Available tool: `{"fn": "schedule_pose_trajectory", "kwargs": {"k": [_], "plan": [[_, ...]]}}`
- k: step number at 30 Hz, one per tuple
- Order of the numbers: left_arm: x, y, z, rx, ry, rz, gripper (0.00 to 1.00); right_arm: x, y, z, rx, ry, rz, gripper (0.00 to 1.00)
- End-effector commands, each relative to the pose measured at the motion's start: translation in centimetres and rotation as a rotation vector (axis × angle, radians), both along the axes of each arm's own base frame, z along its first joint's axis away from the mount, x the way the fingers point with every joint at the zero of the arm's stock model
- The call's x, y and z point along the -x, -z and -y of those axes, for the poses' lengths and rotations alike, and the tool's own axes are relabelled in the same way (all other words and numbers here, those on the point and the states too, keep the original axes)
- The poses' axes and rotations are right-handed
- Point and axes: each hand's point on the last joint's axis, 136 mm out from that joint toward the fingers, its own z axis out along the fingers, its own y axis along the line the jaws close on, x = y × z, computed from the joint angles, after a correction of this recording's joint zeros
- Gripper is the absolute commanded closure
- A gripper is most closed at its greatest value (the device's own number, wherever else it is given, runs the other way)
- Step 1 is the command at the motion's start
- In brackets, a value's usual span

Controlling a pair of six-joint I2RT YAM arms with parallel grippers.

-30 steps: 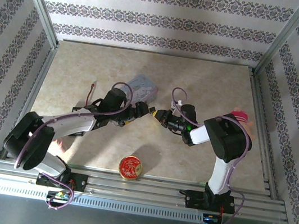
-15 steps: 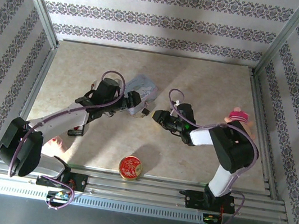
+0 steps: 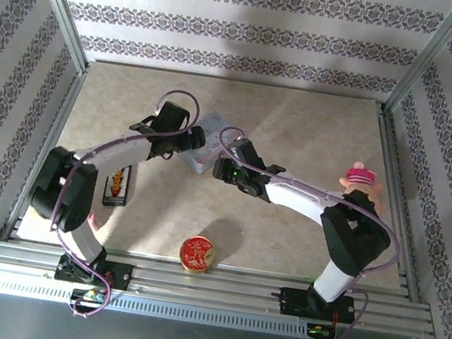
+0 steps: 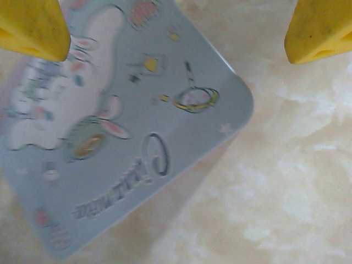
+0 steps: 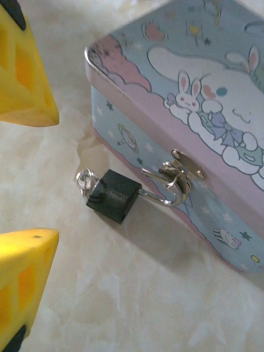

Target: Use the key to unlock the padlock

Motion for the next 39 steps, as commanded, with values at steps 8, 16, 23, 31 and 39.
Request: {"fn": "schedule_pose_trajectory", "kwargs": {"k": [8,16,23,31,39], "plan": [[-0.3,3.2,-2.0,0.024,-0.03,-0.088,0.23,-1.7,3.1,0.7,0.264,0.033,-0.018,0.42],[-1.2,4.3,-3.1,0.095,-0.062,-0.095,0.4,-3.0,3.8,-1.6,0.259,0.017,-0.011,0.41],[-1.6,3.9,-2.6,0.129,-0.047,-0.087,0.44,-3.0,5.0,-2.8,0.263,-0.014,-0.021,0.41],[-1.2,3.9,-2.6,0.142,-0.048,-0.084,0.44,-2.8,6.8,-3.1,0.32,-0.031,-0.046,0.4],[-1.1,3.9,-2.5,0.147,-0.05,-0.084,0.43,-2.2,7.8,-1.7,0.394,-0.024,-0.076,0.51]]}}
